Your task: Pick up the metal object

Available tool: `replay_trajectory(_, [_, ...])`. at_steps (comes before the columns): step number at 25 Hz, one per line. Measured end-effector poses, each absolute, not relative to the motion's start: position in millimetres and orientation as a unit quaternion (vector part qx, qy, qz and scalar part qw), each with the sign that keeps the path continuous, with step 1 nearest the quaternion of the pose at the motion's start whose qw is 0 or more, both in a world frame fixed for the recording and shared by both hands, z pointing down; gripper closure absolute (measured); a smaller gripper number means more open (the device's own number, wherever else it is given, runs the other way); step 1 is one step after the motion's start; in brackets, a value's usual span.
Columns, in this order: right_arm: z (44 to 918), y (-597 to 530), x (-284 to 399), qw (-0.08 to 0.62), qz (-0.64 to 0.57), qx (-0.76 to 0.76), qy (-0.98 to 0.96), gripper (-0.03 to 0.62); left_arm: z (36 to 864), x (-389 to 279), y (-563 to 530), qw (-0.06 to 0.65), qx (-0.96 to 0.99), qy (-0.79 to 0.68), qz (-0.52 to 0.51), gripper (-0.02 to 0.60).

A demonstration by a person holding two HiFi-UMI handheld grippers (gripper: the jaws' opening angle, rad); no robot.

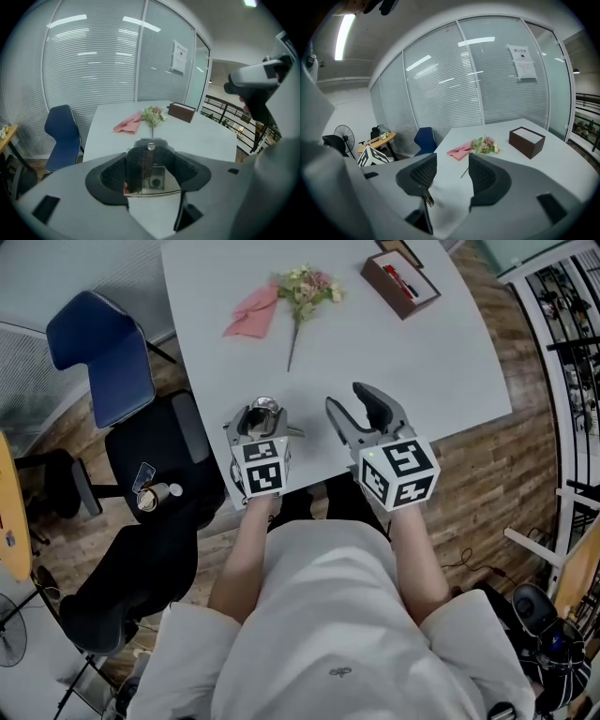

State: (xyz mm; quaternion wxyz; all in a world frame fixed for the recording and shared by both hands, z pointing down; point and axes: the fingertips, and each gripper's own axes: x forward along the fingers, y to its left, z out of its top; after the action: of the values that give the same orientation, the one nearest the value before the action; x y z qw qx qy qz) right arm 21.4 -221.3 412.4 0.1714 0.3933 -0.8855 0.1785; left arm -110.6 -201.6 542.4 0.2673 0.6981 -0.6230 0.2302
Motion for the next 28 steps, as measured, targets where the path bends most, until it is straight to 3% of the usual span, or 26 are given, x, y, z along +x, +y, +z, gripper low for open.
replay_trajectory(28, [358.7,-200.7,20.4,0.111,0.125,0.422,-0.891,0.427,391.7,-118.5,-203.7,0.17,0.756,-0.627,0.083,0.286])
